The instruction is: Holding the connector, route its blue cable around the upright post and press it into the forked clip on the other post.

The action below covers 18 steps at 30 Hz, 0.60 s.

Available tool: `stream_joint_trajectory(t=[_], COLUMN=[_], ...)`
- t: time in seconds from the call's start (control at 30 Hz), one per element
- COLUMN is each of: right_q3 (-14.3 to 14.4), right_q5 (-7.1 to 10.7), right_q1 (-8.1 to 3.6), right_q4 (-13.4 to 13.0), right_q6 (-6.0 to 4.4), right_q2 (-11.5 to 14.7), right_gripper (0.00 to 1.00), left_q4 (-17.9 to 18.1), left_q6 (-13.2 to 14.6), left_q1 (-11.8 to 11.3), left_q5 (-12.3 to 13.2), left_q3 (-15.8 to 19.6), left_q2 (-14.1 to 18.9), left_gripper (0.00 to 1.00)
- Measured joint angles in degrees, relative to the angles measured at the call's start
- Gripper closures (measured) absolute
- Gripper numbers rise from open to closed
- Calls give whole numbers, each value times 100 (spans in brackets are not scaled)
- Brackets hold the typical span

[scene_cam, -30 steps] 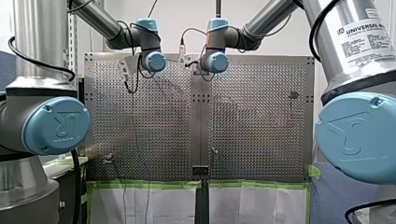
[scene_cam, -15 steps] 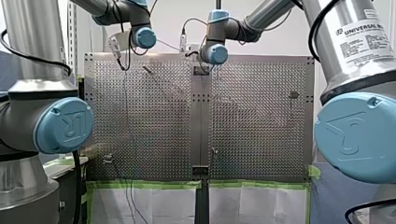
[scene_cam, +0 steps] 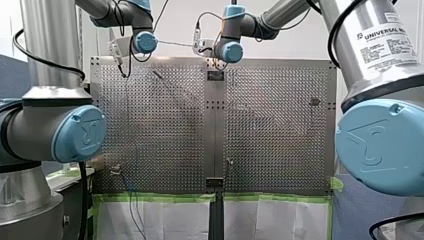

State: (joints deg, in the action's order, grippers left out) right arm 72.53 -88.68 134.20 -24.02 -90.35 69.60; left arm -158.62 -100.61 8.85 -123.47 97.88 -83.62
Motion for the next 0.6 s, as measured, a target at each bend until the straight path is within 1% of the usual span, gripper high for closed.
stream_joint_trajectory(t=[0.03,0.2,0.47,0.6], right_q3=[-41,-206,-246,-248], right_q5=[5,20,31,32], right_q1=[3,23,11,1], right_q4=[23,86,65,37], right_q6=[0,-1,8,14], right_q2=[-39,-234,-402,-445], right_gripper=[100,100,100,100], left_q4=[-43,-179,-197,-140], left_q6=[-20,-190,-257,-338], left_q1=[-45,-308,-744,-889], left_q5=[46,309,747,923], left_q3=[-25,-160,-291,-296], left_q2=[-45,-308,-745,-899], left_gripper=[86,86,86,86])
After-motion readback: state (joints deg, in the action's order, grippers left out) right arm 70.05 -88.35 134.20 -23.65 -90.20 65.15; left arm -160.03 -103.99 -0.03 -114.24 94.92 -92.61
